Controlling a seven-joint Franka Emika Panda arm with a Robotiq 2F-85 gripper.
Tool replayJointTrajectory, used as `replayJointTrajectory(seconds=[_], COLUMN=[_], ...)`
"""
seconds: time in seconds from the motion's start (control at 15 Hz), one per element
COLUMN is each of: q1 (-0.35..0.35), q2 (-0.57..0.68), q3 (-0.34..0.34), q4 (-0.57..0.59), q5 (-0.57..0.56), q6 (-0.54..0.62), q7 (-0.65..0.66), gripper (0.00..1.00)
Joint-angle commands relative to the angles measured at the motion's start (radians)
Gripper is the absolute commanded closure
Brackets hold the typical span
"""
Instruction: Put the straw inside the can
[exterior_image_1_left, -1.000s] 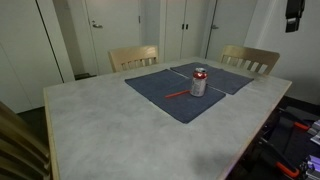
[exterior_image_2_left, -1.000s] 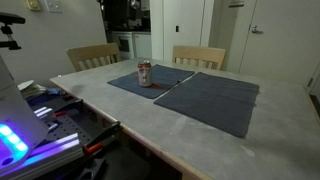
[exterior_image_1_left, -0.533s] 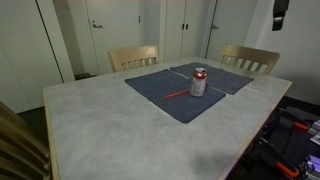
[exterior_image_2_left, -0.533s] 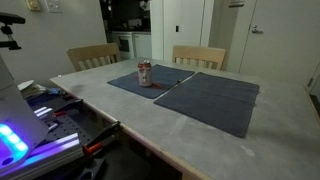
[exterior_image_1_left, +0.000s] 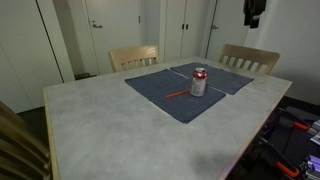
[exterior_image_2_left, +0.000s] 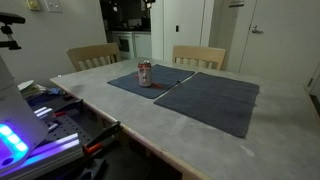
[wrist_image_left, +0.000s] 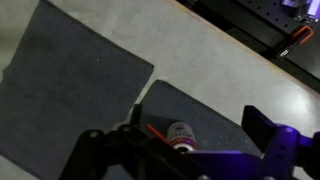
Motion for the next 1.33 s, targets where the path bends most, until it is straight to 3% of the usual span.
replayJointTrajectory(seconds=[0.0,0.47,0.8,0.87,1.27], q1=[-0.003,0.024,0.1,0.051,0.047], q2=[-0.04,-0.067,0.038,-0.019,-0.019], q3=[-0.033,-0.129,-0.105,-0.085,-0.076], q4=[-0.043,-0.145,-0.124,-0.139,-0.139], q5=[-0.041,0.032,0.132,0.114,0.12], q6=[0.141,0.455,0.525,0.487,0.487], q7=[-0.164,-0.527,-0.701,-0.644,-0.643], gripper=[0.0,0.0,0.0,0.0,0.0])
